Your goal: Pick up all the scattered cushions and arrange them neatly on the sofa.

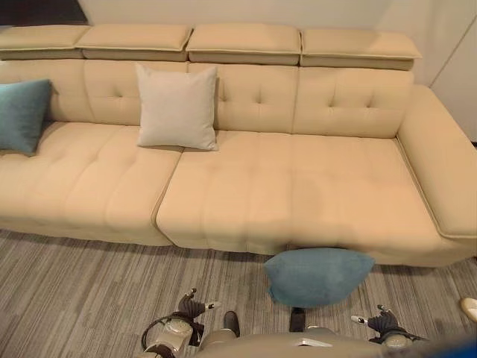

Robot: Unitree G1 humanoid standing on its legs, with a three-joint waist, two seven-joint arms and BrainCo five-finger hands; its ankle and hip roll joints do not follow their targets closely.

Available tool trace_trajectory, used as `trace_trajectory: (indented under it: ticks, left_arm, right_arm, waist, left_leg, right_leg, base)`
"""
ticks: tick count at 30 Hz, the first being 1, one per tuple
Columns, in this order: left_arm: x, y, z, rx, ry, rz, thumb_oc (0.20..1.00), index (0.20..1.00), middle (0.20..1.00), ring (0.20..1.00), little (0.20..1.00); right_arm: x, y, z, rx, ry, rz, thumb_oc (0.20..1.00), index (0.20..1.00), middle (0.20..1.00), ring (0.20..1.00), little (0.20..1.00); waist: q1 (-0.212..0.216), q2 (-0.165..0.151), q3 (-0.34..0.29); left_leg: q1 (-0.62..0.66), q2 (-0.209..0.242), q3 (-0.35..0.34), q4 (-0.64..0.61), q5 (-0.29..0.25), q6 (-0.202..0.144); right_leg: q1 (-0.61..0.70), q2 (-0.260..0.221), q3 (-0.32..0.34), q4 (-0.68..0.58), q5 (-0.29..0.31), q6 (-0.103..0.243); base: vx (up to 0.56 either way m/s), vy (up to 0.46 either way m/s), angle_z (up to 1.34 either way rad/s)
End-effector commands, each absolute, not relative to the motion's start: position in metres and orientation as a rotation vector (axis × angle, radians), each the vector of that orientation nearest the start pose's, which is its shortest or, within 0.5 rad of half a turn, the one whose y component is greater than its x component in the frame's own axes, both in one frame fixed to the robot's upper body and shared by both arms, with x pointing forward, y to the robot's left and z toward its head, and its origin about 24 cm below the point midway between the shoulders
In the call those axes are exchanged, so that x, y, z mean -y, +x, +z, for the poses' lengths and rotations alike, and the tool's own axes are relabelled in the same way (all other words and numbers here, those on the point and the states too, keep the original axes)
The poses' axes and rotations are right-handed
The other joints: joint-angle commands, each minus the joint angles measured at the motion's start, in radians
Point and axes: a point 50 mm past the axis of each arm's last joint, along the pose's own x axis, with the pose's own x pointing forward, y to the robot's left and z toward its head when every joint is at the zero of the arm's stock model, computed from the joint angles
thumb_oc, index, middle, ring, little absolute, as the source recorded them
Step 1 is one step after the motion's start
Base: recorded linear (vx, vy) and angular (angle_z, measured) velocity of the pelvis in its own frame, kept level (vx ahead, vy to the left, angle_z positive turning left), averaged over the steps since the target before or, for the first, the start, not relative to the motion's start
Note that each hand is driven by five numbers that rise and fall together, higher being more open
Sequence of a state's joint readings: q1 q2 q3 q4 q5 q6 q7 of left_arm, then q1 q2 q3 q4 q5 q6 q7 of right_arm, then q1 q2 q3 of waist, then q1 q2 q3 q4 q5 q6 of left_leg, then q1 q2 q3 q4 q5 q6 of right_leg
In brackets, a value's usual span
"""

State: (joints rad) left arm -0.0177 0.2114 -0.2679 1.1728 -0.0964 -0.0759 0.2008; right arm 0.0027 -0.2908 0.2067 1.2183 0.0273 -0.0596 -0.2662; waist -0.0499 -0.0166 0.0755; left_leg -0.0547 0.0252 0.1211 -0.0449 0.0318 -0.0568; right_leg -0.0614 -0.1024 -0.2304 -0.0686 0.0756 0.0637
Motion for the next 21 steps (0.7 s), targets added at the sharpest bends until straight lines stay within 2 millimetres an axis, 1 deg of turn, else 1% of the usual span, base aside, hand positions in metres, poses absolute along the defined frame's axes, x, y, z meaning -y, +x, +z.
trace_trajectory:
  ticks: [1, 3, 4, 5, 7, 8, 9, 10, 11, 12, 14, 15, 16, 17, 18, 19, 21]
  left_arm:
    - [-0.234, 0.122, -0.150, -1.043, 0.398, 0.163, 1.000, 1.000, 1.000, 1.000, 1.000]
    - [-0.238, 0.123, -0.149, -1.040, 0.396, 0.181, 1.000, 1.000, 1.000, 1.000, 1.000]
    - [-0.243, 0.126, -0.147, -1.033, 0.413, 0.190, 1.000, 1.000, 1.000, 1.000, 1.000]
    - [-0.244, 0.127, -0.146, -1.030, 0.417, 0.191, 1.000, 1.000, 1.000, 1.000, 1.000]
    - [-0.246, 0.128, -0.145, -1.022, 0.417, 0.201, 1.000, 1.000, 1.000, 1.000, 1.000]
    - [-0.246, 0.130, -0.144, -1.010, 0.419, 0.200, 1.000, 1.000, 1.000, 1.000, 1.000]
    - [-0.246, 0.132, -0.143, -1.003, 0.420, 0.207, 1.000, 1.000, 1.000, 1.000, 1.000]
    - [-0.249, 0.132, -0.142, -1.002, 0.416, 0.226, 1.000, 1.000, 1.000, 1.000, 1.000]
    - [-0.253, 0.131, -0.142, -1.004, 0.409, 0.246, 1.000, 1.000, 1.000, 1.000, 1.000]
    - [-0.253, 0.130, -0.142, -1.004, 0.409, 0.246, 1.000, 1.000, 1.000, 1.000, 1.000]
    - [-0.247, 0.136, -0.141, -0.981, 0.382, 0.241, 1.000, 1.000, 1.000, 1.000, 1.000]
    - [-0.244, 0.137, -0.141, -0.977, 0.382, 0.226, 1.000, 1.000, 1.000, 1.000, 1.000]
    - [-0.234, 0.149, -0.139, -0.943, 0.366, 0.189, 1.000, 1.000, 1.000, 1.000, 1.000]
    - [-0.232, 0.151, -0.138, -0.936, 0.367, 0.176, 1.000, 1.000, 1.000, 1.000, 1.000]
    - [-0.230, 0.152, -0.138, -0.933, 0.367, 0.167, 1.000, 1.000, 1.000, 1.000, 1.000]
    - [-0.229, 0.150, -0.139, -0.942, 0.370, 0.157, 1.000, 1.000, 1.000, 1.000, 1.000]
    - [-0.229, 0.145, -0.142, -0.968, 0.381, 0.145, 1.000, 1.000, 1.000, 1.000, 1.000]
  right_arm:
    - [0.253, 0.129, -0.143, -1.031, -0.543, -0.197, 1.000, 1.000, 1.000, 1.000, 1.000]
    - [0.251, 0.136, -0.141, -1.014, -0.555, -0.181, 1.000, 1.000, 1.000, 1.000, 1.000]
    - [0.249, 0.141, -0.140, -1.000, -0.554, -0.172, 1.000, 1.000, 1.000, 1.000, 1.000]
    - [0.249, 0.143, -0.139, -0.994, -0.557, -0.171, 1.000, 1.000, 1.000, 1.000, 1.000]
    - [0.251, 0.144, -0.138, -0.989, -0.567, -0.175, 1.000, 1.000, 1.000, 1.000, 1.000]
    - [0.253, 0.148, -0.136, -0.972, -0.567, -0.185, 1.000, 1.000, 1.000, 1.000, 1.000]
    - [0.252, 0.154, -0.133, -0.951, -0.569, -0.184, 1.000, 1.000, 1.000, 1.000, 1.000]
    - [0.251, 0.158, -0.131, -0.939, -0.571, -0.181, 1.000, 1.000, 1.000, 1.000, 1.000]
    - [0.250, 0.160, -0.130, -0.925, -0.573, -0.173, 1.000, 1.000, 1.000, 1.000, 1.000]
    - [0.250, 0.160, -0.130, -0.925, -0.573, -0.173, 1.000, 1.000, 1.000, 1.000, 1.000]
    - [0.255, 0.163, -0.127, -0.909, -0.576, -0.185, 1.000, 1.000, 1.000, 1.000, 1.000]
    - [0.257, 0.161, -0.127, -0.910, -0.575, -0.191, 1.000, 1.000, 1.000, 1.000, 1.000]
    - [0.264, 0.153, -0.128, -0.937, -0.575, -0.217, 1.000, 1.000, 1.000, 1.000, 1.000]
    - [0.266, 0.150, -0.129, -0.953, -0.569, -0.226, 1.000, 1.000, 1.000, 1.000, 1.000]
    - [0.267, 0.145, -0.131, -0.970, -0.563, -0.232, 1.000, 1.000, 1.000, 1.000, 1.000]
    - [0.267, 0.142, -0.132, -0.983, -0.557, -0.235, 1.000, 1.000, 1.000, 1.000, 1.000]
    - [0.267, 0.137, -0.135, -1.002, -0.553, -0.234, 1.000, 1.000, 1.000, 1.000, 1.000]
  waist:
    - [0.028, -0.061, 0.031]
    - [0.041, -0.053, 0.056]
    - [0.046, -0.049, 0.070]
    - [0.047, -0.048, 0.073]
    - [0.053, -0.043, 0.068]
    - [0.053, -0.035, 0.064]
    - [0.053, -0.035, 0.065]
    - [0.057, -0.039, 0.067]
    - [0.064, -0.053, 0.056]
    - [0.063, -0.053, 0.056]
    - [0.054, -0.056, 0.056]
    - [0.047, -0.054, 0.059]
    - [0.027, -0.057, 0.073]
    - [0.016, -0.060, 0.074]
    - [0.009, -0.062, 0.073]
    - [0.009, -0.061, 0.076]
    - [0.003, -0.059, 0.068]
  left_leg:
    - [0.007, -0.058, -0.037, 0.035, -0.070, 0.024]
    - [0.009, -0.044, -0.029, 0.024, -0.061, 0.037]
    - [0.014, -0.034, -0.023, 0.022, -0.056, 0.044]
    - [0.019, -0.033, -0.024, 0.018, -0.054, 0.045]
    - [0.030, -0.028, -0.019, 0.008, -0.055, 0.046]
    - [0.032, -0.015, -0.019, 0.004, -0.058, 0.043]
    - [0.027, -0.007, -0.024, 0.016, -0.063, 0.040]
    - [0.025, 0.003, -0.023, 0.028, -0.067, 0.033]
    - [0.023, 0.017, -0.020, 0.033, -0.064, 0.016]
    - [0.024, 0.017, -0.020, 0.033, -0.064, 0.015]
    - [0.008, 0.070, -0.040, 0.039, -0.042, -0.031]
    - [-0.009, 0.083, -0.041, 0.061, -0.039, -0.040]
    - [-0.068, 0.114, 0.008, 0.168, -0.034, -0.048]
    - [-0.079, 0.127, 0.054, 0.203, -0.036, -0.042]
    - [-0.087, 0.133, 0.087, 0.232, -0.044, -0.035]
    - [-0.091, 0.123, 0.104, 0.250, -0.058, -0.026]
    - [-0.098, 0.090, 0.134, 0.249, -0.068, -0.013]
  right_leg:
    - [-0.016, 0.037, 0.032, 0.098, -0.050, 0.066]
    - [-0.080, 0.024, 0.020, 0.222, -0.075, 0.079]
    - [-0.110, 0.014, 0.019, 0.299, -0.087, 0.094]
    - [-0.112, 0.005, 0.028, 0.309, -0.093, 0.100]
    - [-0.095, -0.025, 0.032, 0.284, -0.089, 0.095]
    - [-0.090, -0.061, 0.049, 0.255, -0.072, 0.096]
    - [-0.087, -0.084, 0.082, 0.223, -0.042, 0.102]
    - [-0.079, -0.100, 0.105, 0.195, -0.018, 0.112]
    - [-0.049, -0.103, 0.079, 0.153, -0.020, 0.120]
    - [-0.049, -0.103, 0.078, 0.152, -0.020, 0.120]
    - [-0.027, -0.057, 0.076, 0.101, -0.037, 0.105]
    - [-0.014, -0.047, 0.062, 0.086, -0.044, 0.097]
    - [0.010, -0.036, 0.019, 0.071, -0.066, 0.070]
    - [0.021, -0.035, 0.005, 0.065, -0.072, 0.060]
    - [0.030, -0.031, -0.005, 0.058, -0.077, 0.052]
    - [0.044, -0.022, -0.006, 0.052, -0.080, 0.044]
    - [0.056, -0.012, -0.010, 0.048, -0.084, 0.041]
  base:
    - [-0.05, 0.116, -0.60]
    - [-0.10, 0.071, -0.65]
    - [-0.06, 0.017, -0.54]
    - [-0.03, -0.030, -0.67]
    - [0.00, -0.119, -0.37]
    - [0.03, -0.269, 0.07]
    - [0.02, -0.377, -0.10]
    - [0.05, -0.539, -0.10]
    - [0.04, -0.414, 0.01]
    - [0.08, -0.471, 0.15]
    - [0.05, -0.463, 0.12]
    - [-0.02, -0.537, 0.34]
    - [-0.04, -0.401, 0.51]
    - [-0.04, -0.346, 0.98]
    - [0.01, -0.185, 1.07]
    - [0.04, -0.135, 0.99]
    - [0.06, -0.088, 0.24]
